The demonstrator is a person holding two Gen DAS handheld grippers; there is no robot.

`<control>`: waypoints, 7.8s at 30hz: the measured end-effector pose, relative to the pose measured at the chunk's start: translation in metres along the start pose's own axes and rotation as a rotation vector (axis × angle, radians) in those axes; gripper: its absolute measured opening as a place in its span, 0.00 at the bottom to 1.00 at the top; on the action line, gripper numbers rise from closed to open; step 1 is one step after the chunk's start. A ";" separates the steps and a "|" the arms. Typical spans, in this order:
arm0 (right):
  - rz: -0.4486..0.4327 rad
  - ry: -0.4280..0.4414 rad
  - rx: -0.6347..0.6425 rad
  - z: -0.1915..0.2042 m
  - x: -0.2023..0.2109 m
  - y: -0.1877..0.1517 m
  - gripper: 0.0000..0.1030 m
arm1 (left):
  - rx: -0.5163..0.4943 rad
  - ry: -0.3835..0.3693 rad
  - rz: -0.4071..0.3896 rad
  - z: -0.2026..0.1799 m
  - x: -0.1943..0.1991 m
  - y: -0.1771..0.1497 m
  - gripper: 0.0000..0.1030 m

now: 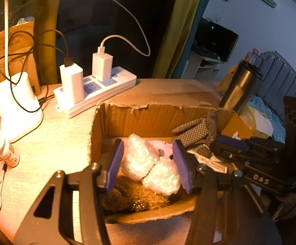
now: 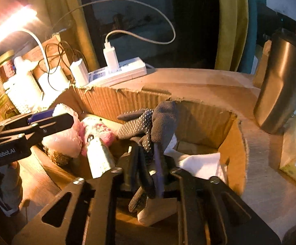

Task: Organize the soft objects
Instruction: 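Carry the glove and bubble-wrap bag into the cardboard box and release both, then withdraw both tools from the box toward the white cloth and swab pack, then grasp the white waffle cloth with the right tool while the left tool grasps the cotton swab pack, then carry the cloth and swab pack into the cardboard box and release both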

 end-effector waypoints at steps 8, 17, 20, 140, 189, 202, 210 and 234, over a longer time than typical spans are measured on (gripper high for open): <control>-0.049 -0.013 -0.014 0.002 0.028 0.006 0.35 | 0.000 -0.002 -0.031 -0.003 0.015 0.006 0.50; -0.078 -0.023 0.004 0.019 0.052 0.004 0.37 | -0.010 -0.013 -0.064 -0.013 0.043 0.004 0.50; -0.086 -0.027 0.013 0.025 0.061 0.002 0.37 | -0.019 -0.021 -0.075 -0.019 0.053 0.002 0.51; -0.116 0.026 -0.071 0.023 0.167 -0.193 0.14 | -0.193 0.043 0.118 -0.112 0.120 -0.169 0.99; -0.132 0.044 -0.062 0.005 0.163 -0.165 0.14 | -0.173 0.007 0.192 -0.121 0.083 -0.169 0.47; -0.157 0.015 -0.002 0.027 0.168 -0.126 0.14 | -0.174 -0.011 0.090 -0.103 0.109 -0.128 0.47; -0.169 -0.003 0.023 0.033 0.165 -0.100 0.14 | -0.169 -0.013 0.034 -0.089 0.117 -0.098 0.47; -0.215 -0.003 0.093 0.033 0.145 -0.027 0.14 | -0.118 0.017 -0.106 -0.059 0.108 -0.022 0.47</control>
Point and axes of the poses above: each gripper's, at about its wrist camera, not at the fingertips, and x roughly against the way its jaws point, z to its left, y to its top, the point moved 8 cm from there along -x, roughly the way its jaws point, and after that the axes turned 4 degrees about -x, right-handed, at the moved point
